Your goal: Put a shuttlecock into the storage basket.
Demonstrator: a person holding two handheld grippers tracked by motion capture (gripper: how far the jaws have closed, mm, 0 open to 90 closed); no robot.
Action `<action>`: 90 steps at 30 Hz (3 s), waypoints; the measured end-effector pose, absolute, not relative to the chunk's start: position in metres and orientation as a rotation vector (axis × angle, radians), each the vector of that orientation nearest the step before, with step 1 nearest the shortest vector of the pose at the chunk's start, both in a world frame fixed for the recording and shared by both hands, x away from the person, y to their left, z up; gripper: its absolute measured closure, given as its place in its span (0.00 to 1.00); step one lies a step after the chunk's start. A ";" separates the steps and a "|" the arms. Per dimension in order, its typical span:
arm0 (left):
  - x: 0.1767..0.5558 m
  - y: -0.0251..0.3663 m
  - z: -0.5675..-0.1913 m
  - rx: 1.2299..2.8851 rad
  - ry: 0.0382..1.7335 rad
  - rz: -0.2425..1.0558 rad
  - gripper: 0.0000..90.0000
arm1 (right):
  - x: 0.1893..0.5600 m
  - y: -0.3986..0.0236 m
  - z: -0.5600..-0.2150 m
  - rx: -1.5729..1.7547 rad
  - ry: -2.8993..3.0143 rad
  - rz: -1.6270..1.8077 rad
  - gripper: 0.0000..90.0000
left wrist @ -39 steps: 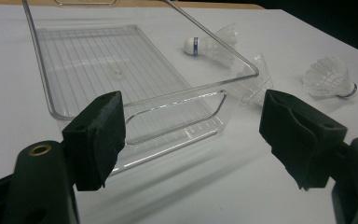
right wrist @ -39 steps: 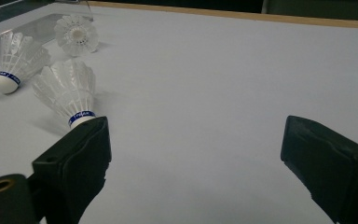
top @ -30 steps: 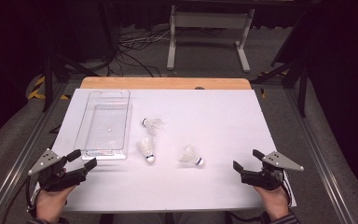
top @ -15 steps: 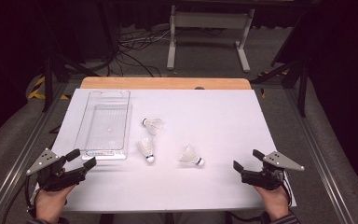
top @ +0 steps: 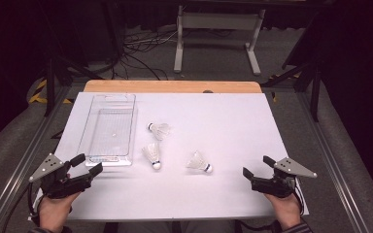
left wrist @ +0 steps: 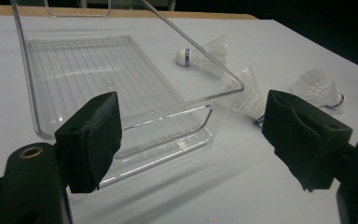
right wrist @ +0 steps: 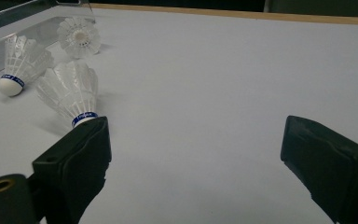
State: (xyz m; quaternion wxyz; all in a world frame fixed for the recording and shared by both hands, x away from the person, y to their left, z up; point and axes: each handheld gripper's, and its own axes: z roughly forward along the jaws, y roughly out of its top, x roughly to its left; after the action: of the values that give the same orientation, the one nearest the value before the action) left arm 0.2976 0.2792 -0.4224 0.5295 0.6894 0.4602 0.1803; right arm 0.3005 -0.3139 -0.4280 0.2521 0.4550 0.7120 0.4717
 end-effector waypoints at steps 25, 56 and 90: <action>0.305 0.265 -0.410 1.683 1.075 0.428 0.22 | 0.302 -0.313 -0.430 1.239 1.950 1.278 0.10; 0.326 0.240 -0.397 1.702 1.038 0.421 0.21 | 0.302 -0.311 -0.429 1.234 1.956 1.280 0.10; 0.350 0.216 -0.395 1.740 1.011 0.431 0.21 | 0.303 -0.311 -0.430 1.237 1.962 1.273 0.10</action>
State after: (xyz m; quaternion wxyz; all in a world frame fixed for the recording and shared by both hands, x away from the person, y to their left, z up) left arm 0.3499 0.2157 -0.3946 0.5155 0.7245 0.4208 0.1796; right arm 0.3031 -0.3108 -0.4302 0.2451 0.4533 0.7189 0.4665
